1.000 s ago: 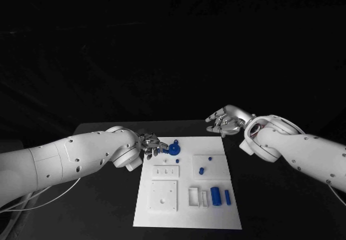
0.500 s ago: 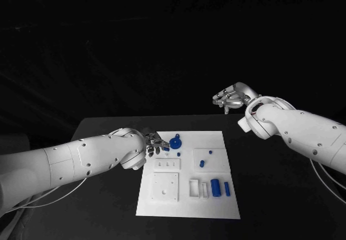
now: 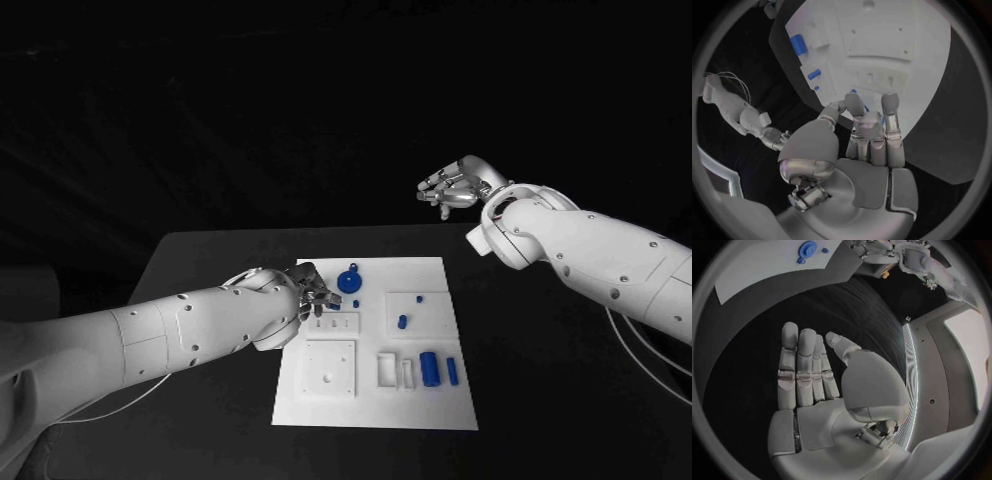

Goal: Assemble the parts on the task board

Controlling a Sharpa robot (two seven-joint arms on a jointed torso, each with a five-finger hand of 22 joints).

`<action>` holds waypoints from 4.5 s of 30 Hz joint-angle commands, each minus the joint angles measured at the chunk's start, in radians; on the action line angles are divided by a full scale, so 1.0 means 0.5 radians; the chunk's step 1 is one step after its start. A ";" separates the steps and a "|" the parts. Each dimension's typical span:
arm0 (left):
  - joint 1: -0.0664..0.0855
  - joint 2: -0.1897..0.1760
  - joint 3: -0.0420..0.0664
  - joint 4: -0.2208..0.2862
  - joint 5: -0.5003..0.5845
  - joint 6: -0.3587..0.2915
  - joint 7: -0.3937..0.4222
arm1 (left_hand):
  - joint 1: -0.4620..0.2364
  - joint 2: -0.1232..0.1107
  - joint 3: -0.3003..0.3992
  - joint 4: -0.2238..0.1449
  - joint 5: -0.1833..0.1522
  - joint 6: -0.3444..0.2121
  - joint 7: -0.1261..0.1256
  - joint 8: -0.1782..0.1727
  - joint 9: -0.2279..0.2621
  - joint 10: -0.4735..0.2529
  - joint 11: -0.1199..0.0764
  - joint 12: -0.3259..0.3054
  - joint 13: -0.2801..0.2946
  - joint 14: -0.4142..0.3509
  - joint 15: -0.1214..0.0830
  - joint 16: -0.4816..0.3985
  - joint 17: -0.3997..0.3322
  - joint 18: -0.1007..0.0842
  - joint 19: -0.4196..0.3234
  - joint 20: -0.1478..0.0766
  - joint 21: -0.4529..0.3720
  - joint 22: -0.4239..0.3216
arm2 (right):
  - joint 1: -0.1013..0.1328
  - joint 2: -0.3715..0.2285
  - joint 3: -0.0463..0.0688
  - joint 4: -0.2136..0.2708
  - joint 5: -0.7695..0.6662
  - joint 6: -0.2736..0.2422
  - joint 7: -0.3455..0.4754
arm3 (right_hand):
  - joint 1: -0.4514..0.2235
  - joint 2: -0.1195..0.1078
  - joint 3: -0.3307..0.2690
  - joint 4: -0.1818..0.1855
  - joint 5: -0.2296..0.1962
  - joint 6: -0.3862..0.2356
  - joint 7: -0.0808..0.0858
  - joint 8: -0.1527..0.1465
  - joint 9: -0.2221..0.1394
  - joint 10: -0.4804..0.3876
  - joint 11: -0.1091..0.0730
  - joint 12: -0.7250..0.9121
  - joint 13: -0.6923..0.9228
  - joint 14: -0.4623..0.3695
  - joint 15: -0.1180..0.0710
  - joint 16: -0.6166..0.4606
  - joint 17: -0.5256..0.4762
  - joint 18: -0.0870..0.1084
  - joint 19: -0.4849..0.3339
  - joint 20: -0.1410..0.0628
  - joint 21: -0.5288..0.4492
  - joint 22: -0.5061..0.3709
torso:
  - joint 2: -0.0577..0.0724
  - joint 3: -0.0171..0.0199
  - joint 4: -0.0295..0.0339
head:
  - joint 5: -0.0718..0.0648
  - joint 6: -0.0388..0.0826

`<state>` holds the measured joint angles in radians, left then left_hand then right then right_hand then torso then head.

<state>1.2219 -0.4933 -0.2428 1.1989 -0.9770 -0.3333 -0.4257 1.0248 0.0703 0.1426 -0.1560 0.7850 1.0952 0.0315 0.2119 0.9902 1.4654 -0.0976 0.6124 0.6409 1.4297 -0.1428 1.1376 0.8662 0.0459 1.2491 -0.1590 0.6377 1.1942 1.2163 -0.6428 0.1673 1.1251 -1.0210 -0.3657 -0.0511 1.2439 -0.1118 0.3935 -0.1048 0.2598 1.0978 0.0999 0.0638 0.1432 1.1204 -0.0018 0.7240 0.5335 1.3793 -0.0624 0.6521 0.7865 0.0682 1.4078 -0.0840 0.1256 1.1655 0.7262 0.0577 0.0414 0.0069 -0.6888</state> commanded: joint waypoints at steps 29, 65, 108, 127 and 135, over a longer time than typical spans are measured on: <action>-0.118 0.090 0.003 -0.163 -0.168 0.015 0.018 | 0.028 0.001 0.219 -0.226 0.000 0.116 -0.096 -0.027 -0.018 0.044 0.003 -0.009 0.008 0.019 0.003 0.016 0.000 -0.017 0.064 0.003 -0.112 0.134 | 0.001 0.017 0.001 0.005 -0.064 0.032 -0.015 | 0.010 0.006 -0.089 -0.029 0.011 -0.020 0.005 -0.003 -0.017 0.011 0.002 0.002 0.019 0.008 -0.002 0.009 0.018 0.017 0.018 0.002 -0.045 0.058 | 0.004 -0.0029 0.000 | -0.029 -0.035; -0.127 0.104 0.003 -0.183 -0.127 0.111 0.019 | 0.029 0.003 0.219 -0.224 -0.006 0.108 -0.094 -0.023 -0.015 0.038 0.005 -0.011 0.004 0.017 0.003 0.001 -0.018 -0.024 0.106 0.002 -0.250 0.248 | 0.001 0.033 0.001 0.008 -0.143 0.075 -0.047 | 0.013 0.007 -0.126 -0.013 0.004 -0.036 0.009 -0.002 -0.021 0.002 0.006 -0.001 0.020 0.001 0.003 0.001 0.011 0.016 0.022 0.007 -0.081 0.063 | 0.004 -0.0027 0.002 | -0.028 -0.048; -0.128 0.168 0.003 -0.250 -0.169 0.132 0.050 | 0.149 -0.066 0.092 -0.103 -0.285 0.214 -0.124 -0.077 0.040 0.076 0.012 0.004 -0.012 0.028 0.023 0.043 0.028 -0.022 0.131 0.031 -0.284 0.265 | 0.001 0.039 0.001 0.014 -0.144 0.064 -0.039 | 0.018 0.009 -0.135 -0.001 0.023 -0.033 0.007 -0.002 -0.020 0.005 0.004 0.002 0.022 0.006 0.001 0.004 0.010 0.016 0.035 0.005 -0.094 0.066 | 0.006 0.0003 0.001 | -0.051 -0.053; -0.133 0.184 0.003 -0.271 -0.180 0.154 0.055 | 0.174 -0.120 0.047 -0.017 -0.341 0.259 -0.139 -0.092 0.142 0.081 0.016 0.055 -0.057 0.027 0.031 0.071 0.033 -0.007 0.118 0.052 -0.252 0.264 | 0.001 0.046 0.001 0.006 -0.151 0.060 -0.044 | 0.013 0.006 -0.129 0.003 0.034 -0.035 0.007 -0.002 -0.020 0.005 0.004 0.001 0.021 0.006 0.001 0.004 0.010 0.016 0.036 0.005 -0.097 0.070 | 0.004 -0.0021 0.003 | -0.056 -0.053; -0.133 0.187 0.003 -0.283 -0.166 0.172 0.055 | 0.176 -0.198 -0.040 0.117 -0.387 0.264 -0.149 -0.120 0.106 0.078 0.008 0.029 -0.064 0.022 0.022 0.030 -0.005 -0.036 0.117 0.031 -0.301 0.256 | 0.001 0.047 0.001 0.002 -0.153 0.059 -0.049 | 0.021 0.003 -0.125 -0.003 0.036 -0.035 0.008 -0.002 -0.021 0.004 0.004 0.000 0.021 0.005 0.000 0.003 0.010 0.016 0.036 0.005 -0.098 0.071 | 0.004 -0.0033 0.002 | -0.057 -0.053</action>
<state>1.1583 -0.4055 -0.2408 1.0544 -1.0658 -0.2736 -0.4163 1.1152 -0.0193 0.1244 -0.1041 0.5926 1.1549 0.0328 0.1539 1.0428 1.4705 -0.0887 0.6300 0.6101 1.4416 -0.1262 1.1557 0.8641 0.0386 1.3093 -0.1378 0.4902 1.3081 1.2164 -0.6203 0.1674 1.1263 -1.0860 -0.3401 -0.0777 1.2440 -0.1119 0.3286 -0.1034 0.2751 1.0854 0.1053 0.0638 0.1344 1.1202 -0.0014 0.7238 0.5426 1.3791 -0.0622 0.6517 0.7922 0.0683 1.4185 -0.0801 0.0833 1.1995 0.7284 0.0565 0.0430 -0.0220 -0.7154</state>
